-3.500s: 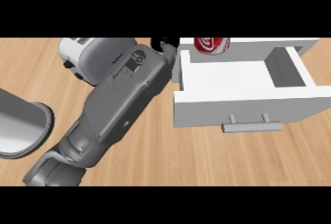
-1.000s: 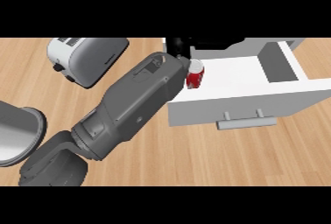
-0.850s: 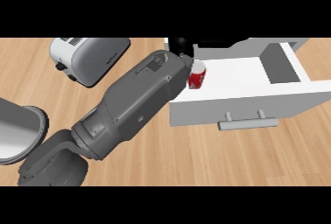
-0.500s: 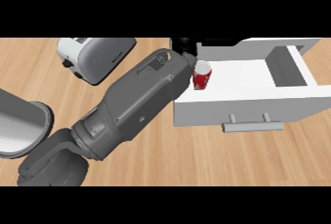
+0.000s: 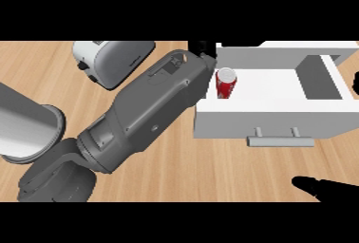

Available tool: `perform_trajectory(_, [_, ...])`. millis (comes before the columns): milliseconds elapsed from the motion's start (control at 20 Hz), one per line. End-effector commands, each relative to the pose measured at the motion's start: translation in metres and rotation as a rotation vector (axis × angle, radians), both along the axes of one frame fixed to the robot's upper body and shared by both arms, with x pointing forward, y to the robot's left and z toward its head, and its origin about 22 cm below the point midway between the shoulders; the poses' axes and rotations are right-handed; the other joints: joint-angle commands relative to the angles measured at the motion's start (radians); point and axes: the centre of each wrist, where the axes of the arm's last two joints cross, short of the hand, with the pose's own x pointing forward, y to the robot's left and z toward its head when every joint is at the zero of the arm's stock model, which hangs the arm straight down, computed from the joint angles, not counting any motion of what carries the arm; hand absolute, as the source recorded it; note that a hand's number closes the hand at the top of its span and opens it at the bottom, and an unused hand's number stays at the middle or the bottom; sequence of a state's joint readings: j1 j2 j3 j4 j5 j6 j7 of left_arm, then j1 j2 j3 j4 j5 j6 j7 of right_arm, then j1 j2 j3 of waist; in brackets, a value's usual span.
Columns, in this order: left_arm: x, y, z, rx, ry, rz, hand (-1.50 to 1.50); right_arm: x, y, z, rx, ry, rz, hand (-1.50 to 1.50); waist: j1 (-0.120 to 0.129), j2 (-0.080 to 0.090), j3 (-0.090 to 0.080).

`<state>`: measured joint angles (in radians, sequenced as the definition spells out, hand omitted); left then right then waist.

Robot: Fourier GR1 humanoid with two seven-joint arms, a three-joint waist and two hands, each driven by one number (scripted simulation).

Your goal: Pick up the can, place it into the drawer and close the drawer

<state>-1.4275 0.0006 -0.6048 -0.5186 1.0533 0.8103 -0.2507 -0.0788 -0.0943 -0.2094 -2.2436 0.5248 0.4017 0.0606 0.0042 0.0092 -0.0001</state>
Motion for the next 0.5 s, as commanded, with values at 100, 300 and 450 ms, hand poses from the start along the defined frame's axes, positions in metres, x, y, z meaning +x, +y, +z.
perform_trajectory(100, [0.003,0.005,-0.005,0.014,0.012,0.019,-1.5,0.044,0.032,-0.008,-0.141,-0.038,-0.006,-1.5,0.0,-0.004,0.0])
perform_trajectory(300, [0.002,0.012,0.016,0.008,0.012,0.006,-1.5,0.087,0.027,-0.024,-0.254,0.005,-0.035,-1.5,0.03,-0.011,0.0])
perform_trajectory(450, [0.009,0.022,0.011,0.018,0.013,0.045,-1.5,0.102,0.063,-0.057,-0.344,0.002,0.018,-1.5,0.025,-0.004,0.001])
